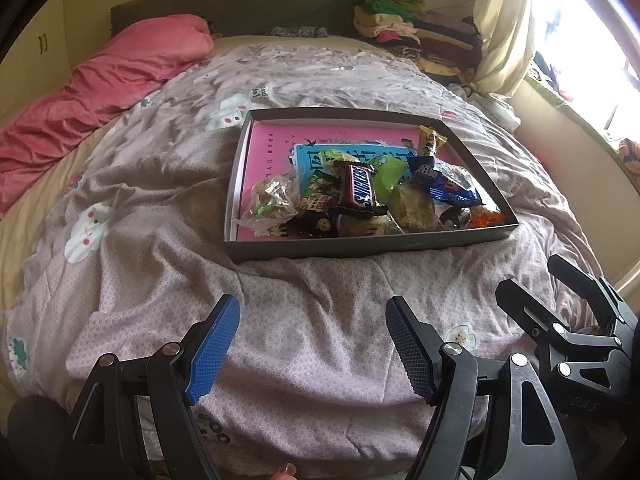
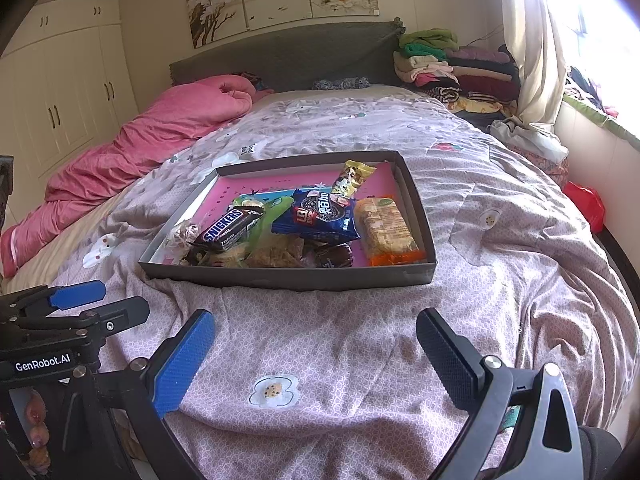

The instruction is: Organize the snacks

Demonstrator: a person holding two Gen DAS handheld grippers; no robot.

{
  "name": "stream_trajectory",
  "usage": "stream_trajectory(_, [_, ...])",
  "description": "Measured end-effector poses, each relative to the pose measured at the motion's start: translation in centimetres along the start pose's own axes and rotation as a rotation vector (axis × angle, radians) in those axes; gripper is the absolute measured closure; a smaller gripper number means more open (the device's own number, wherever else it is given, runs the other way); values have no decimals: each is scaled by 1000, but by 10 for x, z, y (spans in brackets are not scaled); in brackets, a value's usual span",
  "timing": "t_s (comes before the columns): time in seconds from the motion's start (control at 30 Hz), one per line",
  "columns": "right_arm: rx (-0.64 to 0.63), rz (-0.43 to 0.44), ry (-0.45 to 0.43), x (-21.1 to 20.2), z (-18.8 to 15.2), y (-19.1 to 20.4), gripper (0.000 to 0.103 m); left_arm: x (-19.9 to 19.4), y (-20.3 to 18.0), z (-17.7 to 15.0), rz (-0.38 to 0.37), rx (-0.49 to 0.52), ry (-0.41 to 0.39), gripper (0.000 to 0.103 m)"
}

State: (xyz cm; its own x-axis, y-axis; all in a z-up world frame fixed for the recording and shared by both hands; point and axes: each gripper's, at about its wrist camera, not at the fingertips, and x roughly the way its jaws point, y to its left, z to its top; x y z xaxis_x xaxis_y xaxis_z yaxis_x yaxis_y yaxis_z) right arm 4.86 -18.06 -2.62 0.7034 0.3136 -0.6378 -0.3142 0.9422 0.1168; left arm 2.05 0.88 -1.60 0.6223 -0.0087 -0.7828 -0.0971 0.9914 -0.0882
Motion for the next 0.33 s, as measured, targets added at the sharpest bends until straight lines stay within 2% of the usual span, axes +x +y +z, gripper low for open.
stream_trajectory(0.17, [4, -2, -3, -1, 1, -1, 2, -2, 1, 3, -10, 5, -31, 26])
stream_trajectory(0.27, [8, -11, -9, 0, 1, -3, 2, -3, 11, 8, -28, -20, -57, 26])
stream_trajectory(0.33, [22, -23, -17, 0, 2, -8, 2, -1, 20, 12, -15, -26, -66, 25])
